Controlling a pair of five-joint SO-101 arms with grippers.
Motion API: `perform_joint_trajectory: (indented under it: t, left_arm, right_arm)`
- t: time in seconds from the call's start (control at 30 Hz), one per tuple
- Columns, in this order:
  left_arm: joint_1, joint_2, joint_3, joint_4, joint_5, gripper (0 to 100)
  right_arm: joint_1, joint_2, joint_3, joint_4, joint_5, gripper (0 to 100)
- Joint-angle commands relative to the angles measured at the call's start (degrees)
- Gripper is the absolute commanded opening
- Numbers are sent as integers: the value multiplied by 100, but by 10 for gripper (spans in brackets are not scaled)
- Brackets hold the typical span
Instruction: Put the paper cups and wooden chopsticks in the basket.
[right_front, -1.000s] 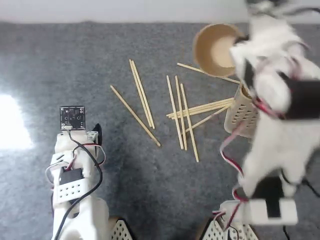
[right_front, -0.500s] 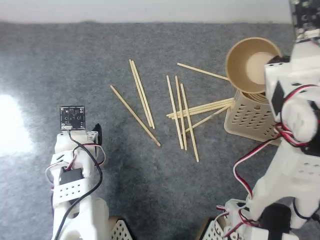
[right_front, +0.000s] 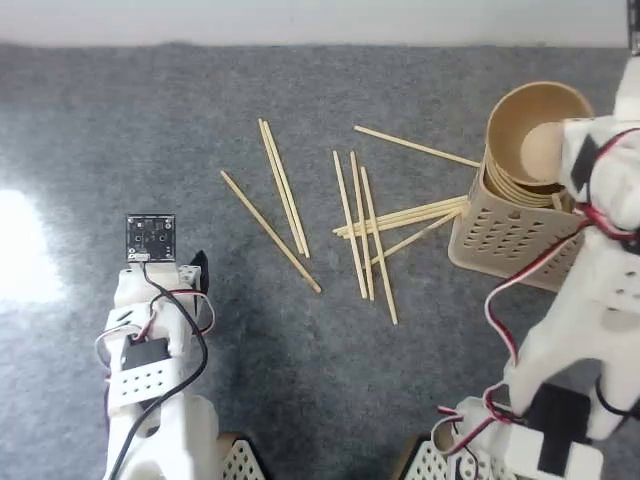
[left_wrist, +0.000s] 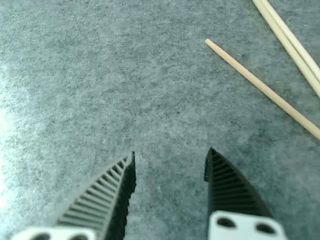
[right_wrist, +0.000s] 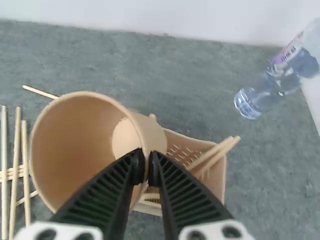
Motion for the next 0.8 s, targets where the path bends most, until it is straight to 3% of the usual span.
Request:
perform_joint_trajectory:
  t: [0.0, 0.2, 0.6, 0.77]
  left_arm:
    - [53, -97, -48, -132, -53, 214]
    - [53, -97, -48, -132, -53, 214]
    - [62, -97, -48, -132, -53, 214]
    - [62, -97, -48, -132, -53, 214]
  right_arm:
    - [-382, 31, -18, 189, -123, 7]
    - [-242, 259, 9, 198, -510, 7]
    - [1270, 629, 0, 198, -404, 14]
    - [1508, 629, 9, 233, -273, 230]
